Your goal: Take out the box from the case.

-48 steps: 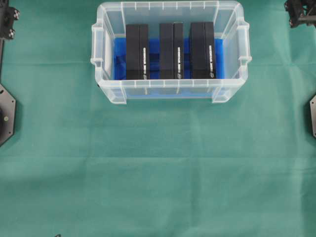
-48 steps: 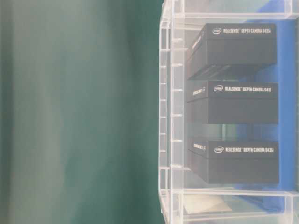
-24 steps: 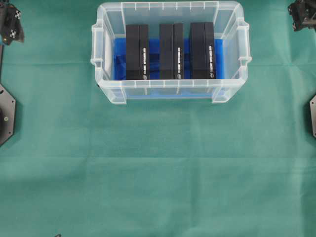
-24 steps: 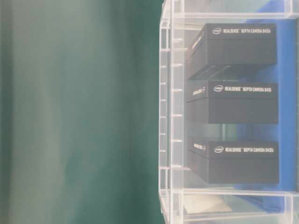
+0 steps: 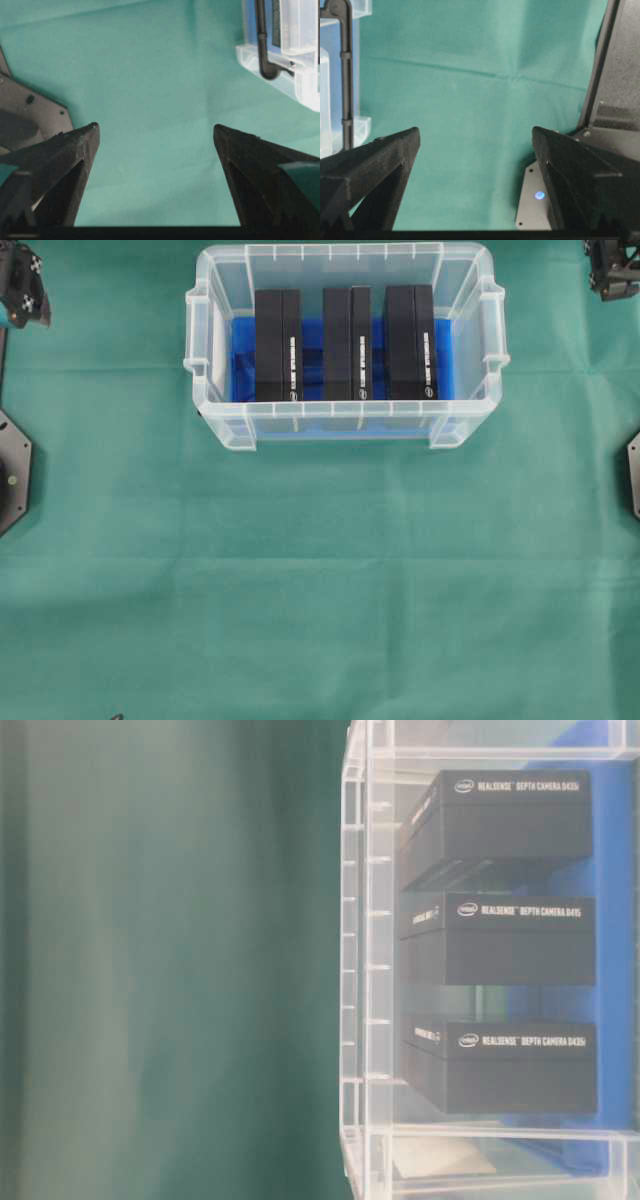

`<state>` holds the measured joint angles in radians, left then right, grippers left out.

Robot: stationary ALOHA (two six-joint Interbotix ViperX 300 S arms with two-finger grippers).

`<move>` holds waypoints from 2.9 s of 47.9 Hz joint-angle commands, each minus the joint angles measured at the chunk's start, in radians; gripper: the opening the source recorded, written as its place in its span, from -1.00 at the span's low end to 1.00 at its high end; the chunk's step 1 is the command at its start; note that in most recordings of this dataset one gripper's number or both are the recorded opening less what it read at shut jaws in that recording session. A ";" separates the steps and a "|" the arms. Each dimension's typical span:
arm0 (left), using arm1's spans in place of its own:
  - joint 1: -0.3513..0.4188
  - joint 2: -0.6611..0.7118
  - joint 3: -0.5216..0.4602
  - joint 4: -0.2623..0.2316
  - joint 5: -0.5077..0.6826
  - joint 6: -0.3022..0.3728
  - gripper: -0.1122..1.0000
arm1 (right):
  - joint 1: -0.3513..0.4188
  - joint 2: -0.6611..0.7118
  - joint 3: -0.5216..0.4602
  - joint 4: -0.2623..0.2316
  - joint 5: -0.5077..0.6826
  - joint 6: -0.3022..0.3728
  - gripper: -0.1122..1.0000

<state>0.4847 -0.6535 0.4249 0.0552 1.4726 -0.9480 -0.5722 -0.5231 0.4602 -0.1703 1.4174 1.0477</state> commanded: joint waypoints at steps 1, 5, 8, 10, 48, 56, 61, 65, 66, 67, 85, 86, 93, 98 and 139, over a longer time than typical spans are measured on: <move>0.005 -0.003 -0.009 0.002 -0.002 -0.002 0.93 | -0.002 -0.009 -0.009 -0.005 -0.002 0.002 0.91; 0.005 -0.003 -0.009 0.000 -0.002 -0.002 0.93 | -0.002 -0.009 -0.009 -0.005 0.000 0.003 0.91; 0.005 -0.002 -0.009 0.002 -0.002 -0.002 0.93 | 0.000 -0.009 -0.009 -0.005 0.000 0.003 0.91; 0.005 -0.002 -0.009 0.002 -0.002 -0.002 0.93 | 0.000 -0.009 -0.009 -0.005 0.000 0.003 0.91; 0.005 0.009 -0.015 0.000 0.002 -0.006 0.93 | 0.060 0.097 -0.071 0.048 -0.052 0.097 0.91; 0.005 0.009 -0.015 0.000 0.002 -0.006 0.93 | 0.104 0.155 -0.114 0.049 -0.054 0.130 0.91; 0.005 0.009 -0.015 0.000 0.002 -0.011 0.93 | 0.133 0.204 -0.153 0.049 -0.064 0.156 0.91; 0.005 0.009 -0.015 0.000 0.002 -0.021 0.93 | 0.156 0.241 -0.187 0.049 -0.080 0.176 0.91; 0.005 0.009 -0.015 0.000 0.002 -0.021 0.93 | 0.163 0.250 -0.198 0.049 -0.084 0.179 0.91; 0.005 0.009 -0.014 0.000 0.002 -0.023 0.93 | 0.167 0.258 -0.206 0.049 -0.087 0.184 0.91; 0.005 0.009 -0.015 0.002 0.002 -0.025 0.93 | 0.252 0.423 -0.365 0.049 -0.094 0.259 0.91; 0.005 0.009 -0.015 0.002 0.002 -0.025 0.93 | 0.255 0.431 -0.373 0.049 -0.097 0.262 0.90; 0.005 0.009 -0.015 0.002 0.002 -0.025 0.93 | 0.270 0.486 -0.428 0.049 -0.120 0.281 0.90; 0.005 0.009 -0.015 0.002 0.002 -0.025 0.93 | 0.278 0.518 -0.466 0.049 -0.135 0.293 0.90; 0.005 0.005 -0.014 0.002 0.002 -0.017 0.93 | 0.313 0.735 -0.726 0.081 -0.112 0.299 0.90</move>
<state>0.4863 -0.6443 0.4249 0.0552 1.4772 -0.9649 -0.2623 0.2301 -0.2408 -0.0905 1.2993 1.3468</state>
